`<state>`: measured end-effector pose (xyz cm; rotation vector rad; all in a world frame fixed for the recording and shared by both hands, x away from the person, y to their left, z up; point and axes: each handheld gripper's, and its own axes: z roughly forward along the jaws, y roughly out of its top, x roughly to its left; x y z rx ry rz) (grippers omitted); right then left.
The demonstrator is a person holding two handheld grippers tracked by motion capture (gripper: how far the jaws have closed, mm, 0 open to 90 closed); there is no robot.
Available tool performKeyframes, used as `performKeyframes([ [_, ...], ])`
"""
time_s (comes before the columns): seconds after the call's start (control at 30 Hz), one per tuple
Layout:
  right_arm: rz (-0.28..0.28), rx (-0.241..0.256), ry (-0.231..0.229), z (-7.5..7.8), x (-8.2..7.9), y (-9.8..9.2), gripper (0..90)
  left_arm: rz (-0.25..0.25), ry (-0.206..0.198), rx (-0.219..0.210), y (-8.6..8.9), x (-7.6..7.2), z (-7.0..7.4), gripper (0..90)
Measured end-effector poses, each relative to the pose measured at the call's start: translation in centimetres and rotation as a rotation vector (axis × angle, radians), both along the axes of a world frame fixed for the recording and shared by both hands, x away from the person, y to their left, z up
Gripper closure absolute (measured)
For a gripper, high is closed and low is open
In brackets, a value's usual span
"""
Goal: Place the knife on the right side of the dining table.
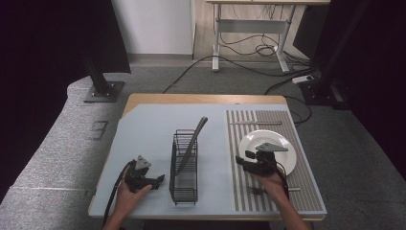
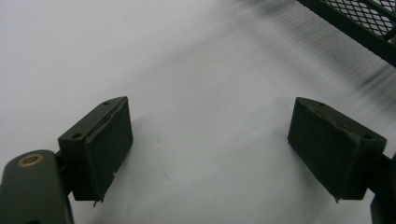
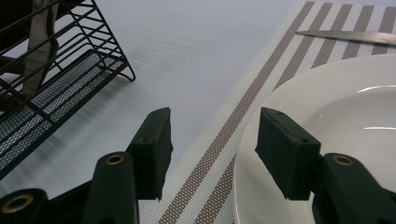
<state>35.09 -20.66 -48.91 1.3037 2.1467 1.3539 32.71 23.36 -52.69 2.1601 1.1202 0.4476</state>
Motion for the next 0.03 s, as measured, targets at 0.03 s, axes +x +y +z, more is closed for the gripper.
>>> performKeyframes([
  [0.03,0.000,0.000,0.000,0.00,0.00,0.00,44.7,0.000,0.000,0.000,0.00,0.00,0.00,13.3],
])
